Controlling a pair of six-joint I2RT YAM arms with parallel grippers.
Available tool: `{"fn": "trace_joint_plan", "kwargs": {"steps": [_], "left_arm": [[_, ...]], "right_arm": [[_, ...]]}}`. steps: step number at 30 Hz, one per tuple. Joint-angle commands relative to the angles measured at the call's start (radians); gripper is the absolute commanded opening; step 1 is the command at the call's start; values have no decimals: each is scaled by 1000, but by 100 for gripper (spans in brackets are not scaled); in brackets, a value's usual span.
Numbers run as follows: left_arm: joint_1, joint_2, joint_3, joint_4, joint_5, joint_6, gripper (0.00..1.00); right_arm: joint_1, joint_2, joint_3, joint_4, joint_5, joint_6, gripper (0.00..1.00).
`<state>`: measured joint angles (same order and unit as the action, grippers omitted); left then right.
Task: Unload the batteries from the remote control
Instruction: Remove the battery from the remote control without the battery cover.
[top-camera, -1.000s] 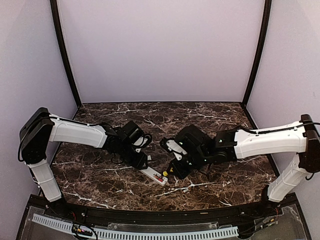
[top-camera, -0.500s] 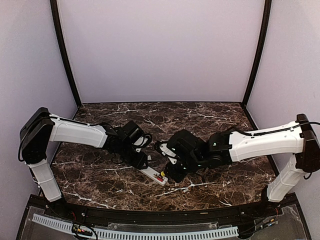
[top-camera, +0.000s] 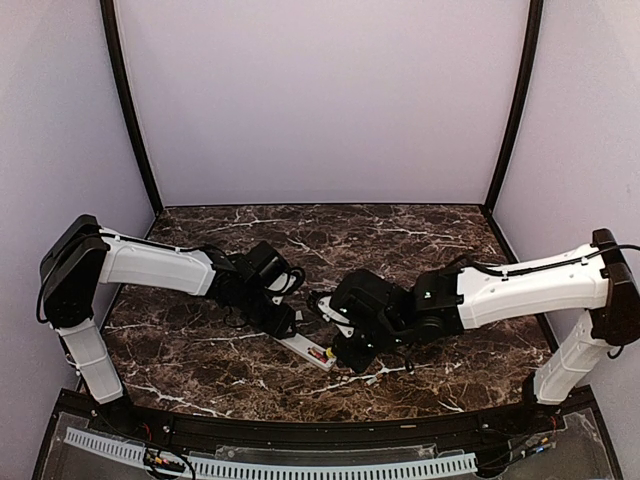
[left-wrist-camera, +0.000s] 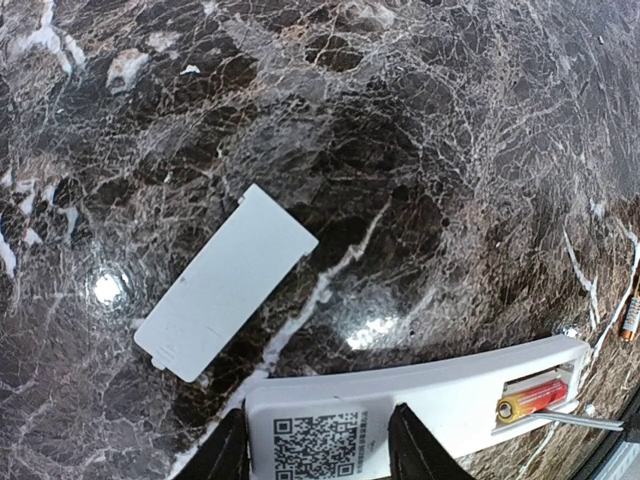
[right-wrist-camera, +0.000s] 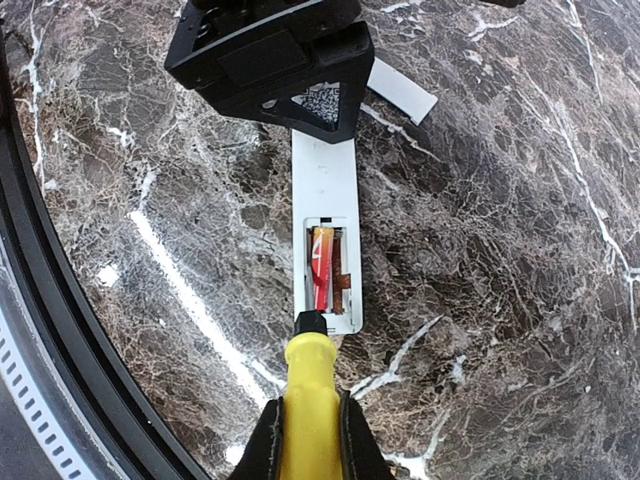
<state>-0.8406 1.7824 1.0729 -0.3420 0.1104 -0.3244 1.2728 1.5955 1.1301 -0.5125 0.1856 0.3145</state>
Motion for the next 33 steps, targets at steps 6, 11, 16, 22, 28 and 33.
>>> {"fn": "trace_joint_plan", "kwargs": {"steps": [6,11,16,22,28,33], "left_arm": [[-12,35,-9,-67,-14,17,47],[-12,42,-5,-66,-11,19,47],[-12,43,-4,-68,-11,21,47],[-12,42,-4,-64,-14,17,47],[-12,7,-9,-48,-15,-7,48],[-12,-37,6,-47,-7,-45,62]], "right_arm": [[39,7,30,-103,208,29,0],[44,-29,35,-99,291,54,0],[45,-45,31,-83,291,69,0],[38,-47,31,-67,269,98,0],[-2,-92,12,-40,229,139,0],[-66,-158,-33,1,169,176,0]]}}
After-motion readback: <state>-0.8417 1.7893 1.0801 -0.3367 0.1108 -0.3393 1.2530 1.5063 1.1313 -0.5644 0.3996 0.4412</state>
